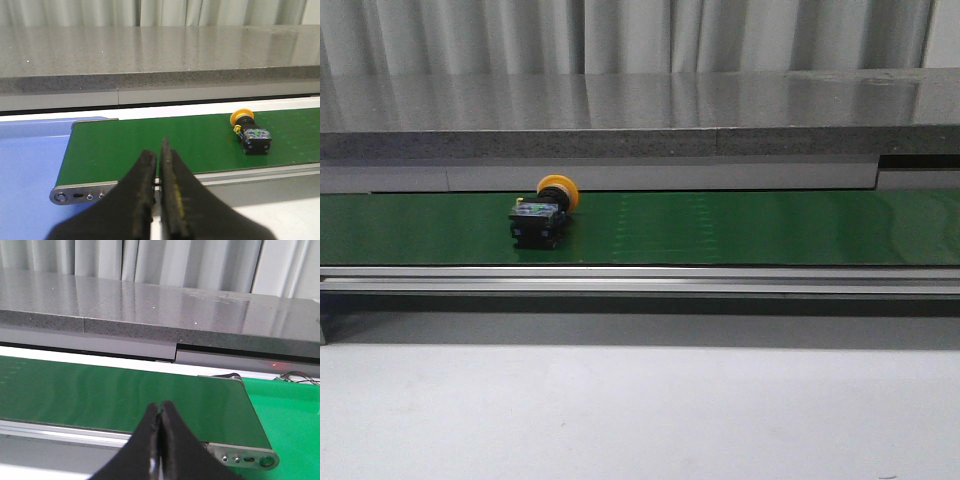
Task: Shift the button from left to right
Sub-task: 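Lower the right gripper over the button as the belt carries it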
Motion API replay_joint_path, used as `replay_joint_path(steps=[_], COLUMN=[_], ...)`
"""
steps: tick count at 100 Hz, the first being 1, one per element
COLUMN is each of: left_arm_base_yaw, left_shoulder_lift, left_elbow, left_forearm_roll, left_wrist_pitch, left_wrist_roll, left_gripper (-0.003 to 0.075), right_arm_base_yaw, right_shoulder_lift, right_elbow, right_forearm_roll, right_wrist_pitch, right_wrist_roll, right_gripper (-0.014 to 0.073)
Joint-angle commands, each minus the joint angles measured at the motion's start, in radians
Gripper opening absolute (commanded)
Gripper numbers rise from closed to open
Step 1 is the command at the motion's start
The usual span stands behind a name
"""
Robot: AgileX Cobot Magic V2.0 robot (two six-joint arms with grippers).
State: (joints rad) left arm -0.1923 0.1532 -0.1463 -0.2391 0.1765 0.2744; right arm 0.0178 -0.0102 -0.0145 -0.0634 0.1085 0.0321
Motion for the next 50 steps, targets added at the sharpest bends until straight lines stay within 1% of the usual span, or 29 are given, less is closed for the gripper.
replay_joint_path(steps=[1,16,43,50], left_arm_base_yaw=[-0.001,-0.001,-0.001,-0.001], left_shoulder_lift=[0.009,0.009,0.009,0.009], left_elbow=[-0.027,-0.027,-0.027,-0.027], left_forearm_roll=[-0.011,-0.011,-0.011,-0.011], left_wrist_pitch=[-0.087,-0.087,-0.087,-0.087], left_wrist_roll=[-0.004,-0.004,-0.004,-0.004], left_gripper=[0.0005,0.0005,0.0005,0.0005], right_arm_base_yaw=[-0.005,-0.005,-0.005,-0.005], right_shoulder_lift=[0.022,0.142,0.497,0.592], right_elbow=[-0.109,-0.287,-0.588,-0.658], right_forearm_roll=[-0.009,-0.009,-0.009,-0.009], right_wrist_pitch=[-0.013,0.148,0.401,0.445], right_wrist_roll=[-0.002,-0.002,-0.002,-0.002], right_gripper=[-0.0122,-0.0122,-0.0122,-0.0122])
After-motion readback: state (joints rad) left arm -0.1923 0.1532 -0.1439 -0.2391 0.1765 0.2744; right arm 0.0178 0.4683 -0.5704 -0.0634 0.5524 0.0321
